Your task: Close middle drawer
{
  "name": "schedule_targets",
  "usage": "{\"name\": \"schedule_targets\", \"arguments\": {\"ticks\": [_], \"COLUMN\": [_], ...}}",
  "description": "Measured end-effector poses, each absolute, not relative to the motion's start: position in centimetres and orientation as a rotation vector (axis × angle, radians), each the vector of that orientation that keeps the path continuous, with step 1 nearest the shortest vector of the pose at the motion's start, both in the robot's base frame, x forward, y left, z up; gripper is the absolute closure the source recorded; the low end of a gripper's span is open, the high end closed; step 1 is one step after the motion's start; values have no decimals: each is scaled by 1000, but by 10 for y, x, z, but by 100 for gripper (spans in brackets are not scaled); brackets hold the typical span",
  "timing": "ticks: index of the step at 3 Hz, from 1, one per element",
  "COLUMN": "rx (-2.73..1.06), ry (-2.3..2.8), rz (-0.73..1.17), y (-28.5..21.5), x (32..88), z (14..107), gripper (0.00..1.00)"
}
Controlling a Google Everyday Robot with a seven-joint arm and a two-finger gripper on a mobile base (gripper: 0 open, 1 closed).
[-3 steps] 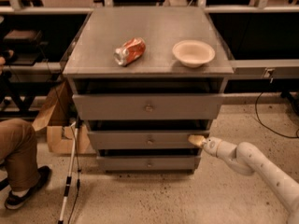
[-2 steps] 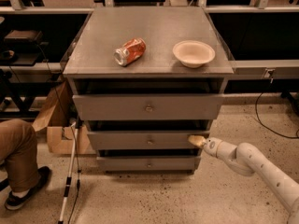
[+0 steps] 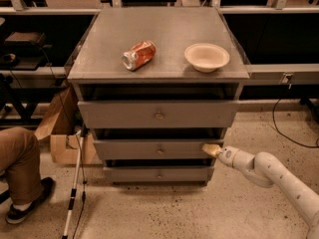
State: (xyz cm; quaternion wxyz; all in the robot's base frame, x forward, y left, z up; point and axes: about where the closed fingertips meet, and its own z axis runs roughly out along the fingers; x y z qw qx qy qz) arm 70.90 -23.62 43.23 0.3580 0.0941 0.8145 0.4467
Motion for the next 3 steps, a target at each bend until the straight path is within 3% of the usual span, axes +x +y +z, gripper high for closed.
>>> {"name": "schedule_targets", "arguments": {"ticks": [3], "rx": [217], "ry": [2180], "rz": [1181], "y": [-257], "x": [682], "z": [422], "gripper": [100]}}
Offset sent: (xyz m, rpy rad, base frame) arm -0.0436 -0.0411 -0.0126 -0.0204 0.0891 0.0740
